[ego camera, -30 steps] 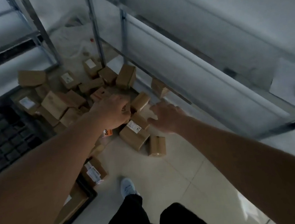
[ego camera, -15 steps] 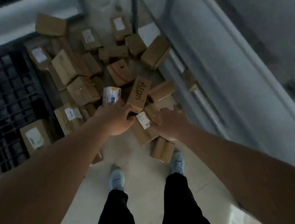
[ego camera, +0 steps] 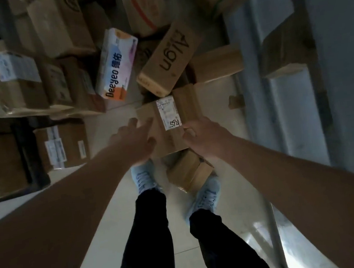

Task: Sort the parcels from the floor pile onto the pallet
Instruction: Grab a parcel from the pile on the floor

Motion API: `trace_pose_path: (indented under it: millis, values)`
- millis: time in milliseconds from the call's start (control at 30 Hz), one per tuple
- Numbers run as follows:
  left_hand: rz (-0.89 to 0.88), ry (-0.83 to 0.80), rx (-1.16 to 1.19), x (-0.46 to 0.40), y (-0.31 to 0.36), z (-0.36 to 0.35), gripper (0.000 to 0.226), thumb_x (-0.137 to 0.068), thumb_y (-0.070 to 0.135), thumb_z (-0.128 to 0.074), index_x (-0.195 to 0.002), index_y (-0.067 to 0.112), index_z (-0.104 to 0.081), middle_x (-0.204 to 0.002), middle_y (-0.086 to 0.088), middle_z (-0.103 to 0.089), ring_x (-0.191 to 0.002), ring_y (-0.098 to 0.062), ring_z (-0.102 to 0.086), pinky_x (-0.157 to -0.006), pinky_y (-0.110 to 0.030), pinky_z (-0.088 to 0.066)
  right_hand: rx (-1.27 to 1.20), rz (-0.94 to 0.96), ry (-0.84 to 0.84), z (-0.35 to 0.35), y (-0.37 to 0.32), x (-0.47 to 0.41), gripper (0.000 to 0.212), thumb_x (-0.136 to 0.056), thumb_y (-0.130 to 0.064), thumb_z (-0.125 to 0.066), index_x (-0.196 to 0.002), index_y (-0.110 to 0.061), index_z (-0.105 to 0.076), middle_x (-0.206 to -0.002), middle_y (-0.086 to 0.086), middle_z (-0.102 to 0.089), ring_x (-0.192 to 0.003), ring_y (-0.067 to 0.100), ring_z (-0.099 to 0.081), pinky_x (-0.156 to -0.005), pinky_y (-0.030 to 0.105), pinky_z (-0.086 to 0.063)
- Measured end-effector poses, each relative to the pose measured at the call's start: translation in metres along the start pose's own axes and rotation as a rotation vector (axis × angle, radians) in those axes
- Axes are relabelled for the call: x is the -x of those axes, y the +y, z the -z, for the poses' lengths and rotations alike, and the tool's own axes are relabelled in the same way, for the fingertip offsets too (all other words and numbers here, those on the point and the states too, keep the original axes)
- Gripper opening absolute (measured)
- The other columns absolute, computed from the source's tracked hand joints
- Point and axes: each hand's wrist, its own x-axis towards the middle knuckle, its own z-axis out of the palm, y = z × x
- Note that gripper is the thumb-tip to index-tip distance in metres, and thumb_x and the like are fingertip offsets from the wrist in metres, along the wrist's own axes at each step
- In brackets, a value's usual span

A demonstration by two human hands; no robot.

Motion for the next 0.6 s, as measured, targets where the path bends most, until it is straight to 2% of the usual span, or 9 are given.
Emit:
trace_pose_path:
  millis: [133, 267, 400, 500, 600]
  values:
    - [0.016, -0.043, -0.004, -0.053, -0.012, -0.057, 0.070, -0.101, 0.057, -0.041, -0.159, 0.049, -0.002, -0.168, -0.007, -0.018, -0.141, -0.040, -0.040, -0.105, -0.053, -0.042, -0.014, 0.010, -0.022, -0.037, 0.022, -0.065, 0.045, -0.099, -0.045, -0.049, -0.141, -0.033, -0.059, -0.139, 0.006, -0.058, -0.117, 0.031, -0.059, -0.100, 0.045, -0.051]
    - [-0.003, -0.090, 0.015, -0.088, -0.024, -0.099, 0.072, -0.102, 0.054, -0.042, -0.159, 0.048, 0.002, -0.166, -0.011, -0.018, -0.138, -0.040, -0.042, -0.102, -0.052, -0.044, -0.011, -0.023, -0.044, -0.078, 0.043, -0.109, 0.054, -0.100, -0.048, -0.051, -0.153, -0.040, -0.044, -0.152, 0.009, -0.044, -0.131, 0.034, -0.053, -0.106, 0.047, -0.047]
    - [0.013, -0.096, 0.072, -0.113, -0.034, -0.127, 0.080, -0.103, 0.049, -0.045, -0.156, 0.050, 0.015, -0.156, -0.017, -0.027, -0.130, -0.043, -0.048, -0.097, -0.052, -0.046, -0.026, -0.064, -0.031, -0.109, 0.057, -0.140, 0.055, -0.101, -0.050, -0.048, -0.154, -0.053, -0.029, -0.154, 0.010, -0.039, -0.132, 0.037, -0.051, -0.107, 0.051, -0.047]
    - [0.001, -0.103, 0.133, -0.120, -0.042, -0.144, 0.084, -0.103, 0.047, -0.047, -0.154, 0.052, 0.020, -0.154, -0.020, -0.029, -0.128, -0.044, -0.049, -0.096, -0.053, -0.047, -0.097, -0.079, -0.040, -0.126, 0.062, -0.157, 0.062, -0.103, -0.050, -0.050, -0.157, -0.055, -0.021, -0.158, 0.010, -0.038, -0.133, 0.035, -0.050, -0.105, 0.046, -0.047]
    - [-0.019, -0.119, 0.214, -0.124, -0.047, -0.158, 0.092, -0.102, 0.042, -0.053, -0.154, 0.051, 0.023, -0.162, -0.016, -0.022, -0.133, -0.045, -0.048, -0.101, -0.056, -0.048, -0.216, -0.060, -0.025, -0.140, 0.062, -0.166, 0.067, -0.103, -0.044, -0.055, -0.158, -0.056, -0.020, -0.160, 0.006, -0.036, -0.134, 0.028, -0.048, -0.096, 0.034, -0.039]
